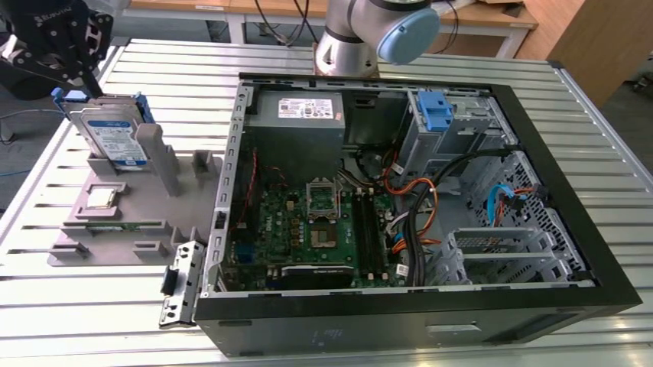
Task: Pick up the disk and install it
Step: 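Pick up the disk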
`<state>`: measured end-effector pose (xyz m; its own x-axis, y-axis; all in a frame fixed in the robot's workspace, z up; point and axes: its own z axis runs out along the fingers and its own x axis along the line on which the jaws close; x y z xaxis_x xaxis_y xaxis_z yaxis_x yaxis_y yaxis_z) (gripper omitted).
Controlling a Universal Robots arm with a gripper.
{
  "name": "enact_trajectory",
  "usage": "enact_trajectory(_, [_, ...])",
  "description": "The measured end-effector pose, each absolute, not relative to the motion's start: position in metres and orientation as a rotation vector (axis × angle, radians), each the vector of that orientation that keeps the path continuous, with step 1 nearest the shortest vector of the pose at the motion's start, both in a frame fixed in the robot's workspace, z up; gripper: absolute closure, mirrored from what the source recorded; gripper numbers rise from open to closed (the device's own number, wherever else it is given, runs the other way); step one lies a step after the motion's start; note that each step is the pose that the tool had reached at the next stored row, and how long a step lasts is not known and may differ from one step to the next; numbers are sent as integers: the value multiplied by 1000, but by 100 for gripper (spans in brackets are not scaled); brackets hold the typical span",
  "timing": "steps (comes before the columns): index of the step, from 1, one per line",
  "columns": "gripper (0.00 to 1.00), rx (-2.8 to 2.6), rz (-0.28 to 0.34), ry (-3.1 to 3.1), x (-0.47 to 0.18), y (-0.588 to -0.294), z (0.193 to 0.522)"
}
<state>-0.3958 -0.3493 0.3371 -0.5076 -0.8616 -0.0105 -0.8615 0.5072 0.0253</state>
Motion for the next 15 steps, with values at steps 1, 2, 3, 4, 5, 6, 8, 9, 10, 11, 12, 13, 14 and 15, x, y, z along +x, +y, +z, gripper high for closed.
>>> enact_trajectory(1, [90,1569,-44,-2718,-396,-349,337])
enact_trajectory(2, [90,1580,-46,-2712,-396,-349,337])
enact_trajectory(3, [90,1592,-47,-2705,-396,-349,337])
enact_trajectory(4, [90,1603,-48,-2699,-396,-349,337])
enact_trajectory(5, [90,1615,-48,-2692,-396,-349,337])
enact_trajectory(6, [90,1626,-48,-2685,-396,-349,337])
enact_trajectory(8, [90,1652,-50,-2670,-396,-349,337])
enact_trajectory(9, [90,1664,-51,-2662,-396,-349,337])
enact_trajectory(10, [90,1677,-51,-2655,-396,-349,337])
enact_trajectory(11, [90,1689,-52,-2647,-396,-349,337])
enact_trajectory(12, [90,1702,-53,-2639,-396,-349,337])
enact_trajectory(13, [90,1715,-54,-2631,-396,-349,337])
enact_trajectory(14, [90,1728,-55,-2623,-396,-349,337])
enact_trajectory(15, [90,1741,-56,-2614,-396,-349,337])
